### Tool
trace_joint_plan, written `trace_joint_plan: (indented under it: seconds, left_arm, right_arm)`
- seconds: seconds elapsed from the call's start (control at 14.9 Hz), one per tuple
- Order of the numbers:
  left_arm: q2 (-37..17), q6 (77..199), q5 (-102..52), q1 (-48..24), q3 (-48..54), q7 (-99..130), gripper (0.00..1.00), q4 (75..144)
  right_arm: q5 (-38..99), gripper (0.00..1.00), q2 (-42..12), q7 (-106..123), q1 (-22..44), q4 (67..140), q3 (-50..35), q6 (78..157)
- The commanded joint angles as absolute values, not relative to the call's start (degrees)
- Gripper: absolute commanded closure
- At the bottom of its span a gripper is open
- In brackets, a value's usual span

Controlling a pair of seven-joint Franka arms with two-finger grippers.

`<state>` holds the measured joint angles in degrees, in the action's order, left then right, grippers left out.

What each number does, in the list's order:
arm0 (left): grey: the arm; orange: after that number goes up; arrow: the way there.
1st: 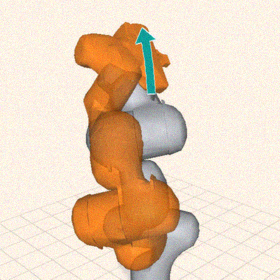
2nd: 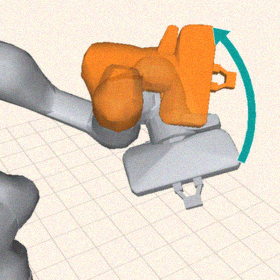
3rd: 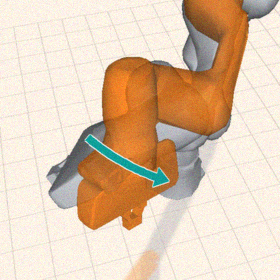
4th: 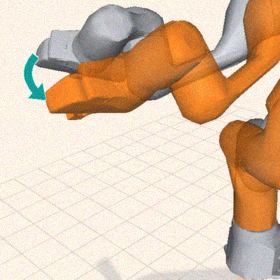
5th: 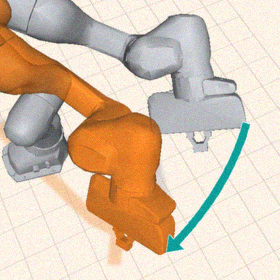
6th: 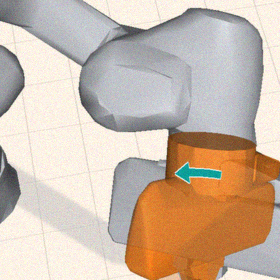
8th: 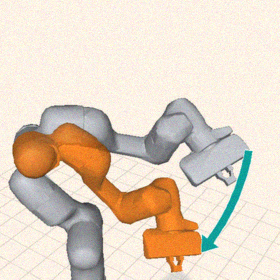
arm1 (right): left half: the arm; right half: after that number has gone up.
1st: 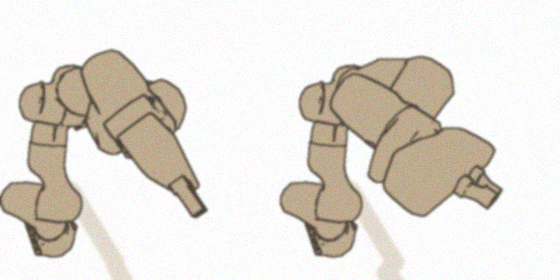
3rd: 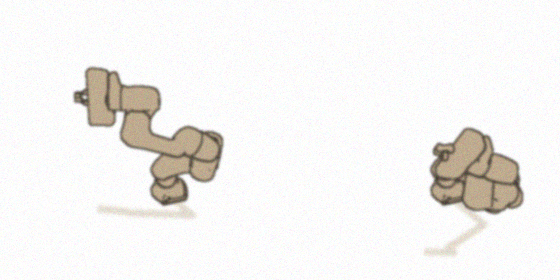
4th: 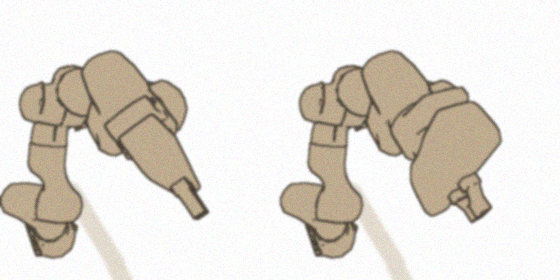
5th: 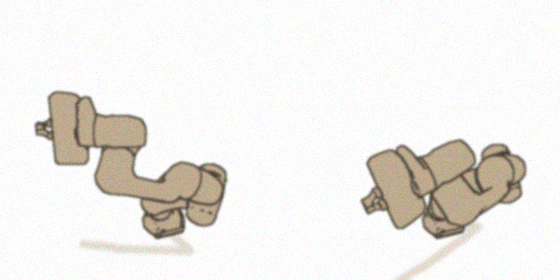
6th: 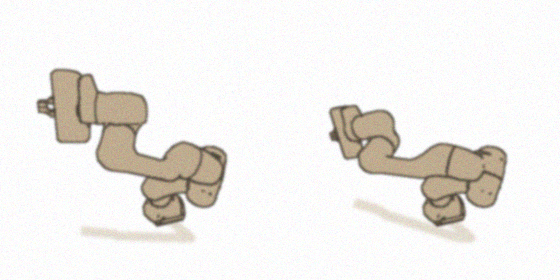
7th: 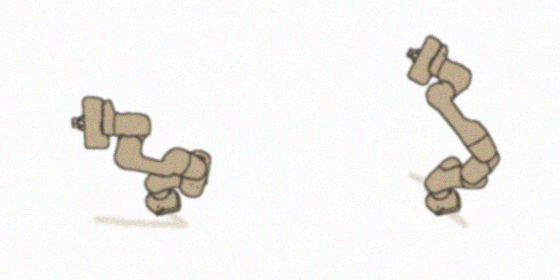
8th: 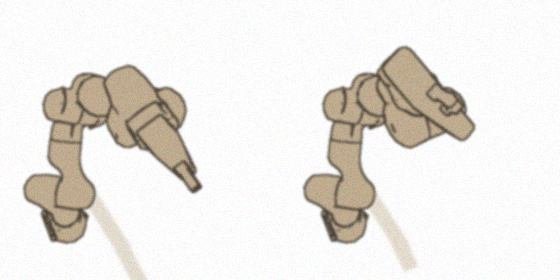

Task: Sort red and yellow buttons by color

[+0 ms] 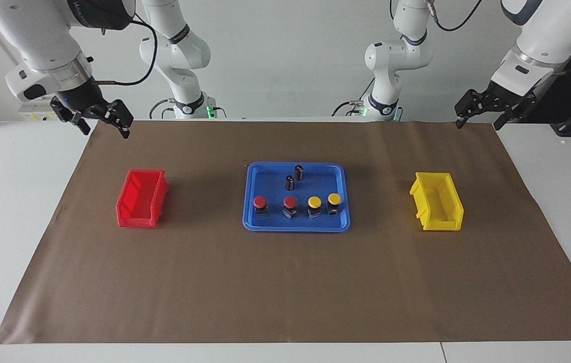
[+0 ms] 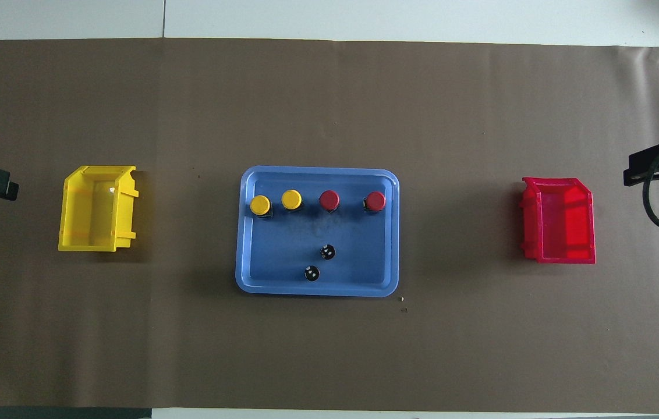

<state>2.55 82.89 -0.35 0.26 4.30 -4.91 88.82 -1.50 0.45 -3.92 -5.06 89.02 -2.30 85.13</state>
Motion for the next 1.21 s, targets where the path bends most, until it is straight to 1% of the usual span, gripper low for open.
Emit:
trace_joint_plan:
  seconds: [0.0,0.34,0.54,0.74,0.81,1.01,1.14]
  left_arm:
    - [4.22,82.62,-1.23,-0.70,4.13,-5.45,0.00,90.53]
    - [4.22,82.62,-1.23,0.18,3.52,-5.45,0.00,90.53]
    - [4.22,82.62,-1.23,0.18,3.52,-5.45,0.00,90.53]
    - [4.22,82.62,-1.23,0.18,3.52,-5.45,0.00,90.53]
    - [4.22,82.53,-1.23,0.18,3.52,-5.45,0.00,90.53]
    - [4.22,82.53,-1.23,0.18,3.52,-5.45,0.00,90.53]
    - [4.22,82.53,-1.23,0.18,3.52,-5.45,0.00,90.53]
  right_arm:
    - [-1.93,0.00,0.35,-2.37,-5.54,88.50,-2.72,84.64]
    - [-1.93,0.00,0.44,-2.46,-5.54,88.68,-2.72,84.64]
    - [-1.85,0.00,1.23,-2.20,-5.62,90.35,-2.72,84.73]
    - [-1.58,0.00,0.35,-2.37,-5.80,88.95,-2.73,82.97]
    - [-1.76,0.00,-0.26,-2.37,-5.63,86.77,-2.81,82.79]
    - [-2.02,0.00,-3.85,-3.77,-0.72,82.71,-3.52,82.62]
    - [-1.93,0.00,-6.66,-9.46,4.45,81.31,-3.69,83.93]
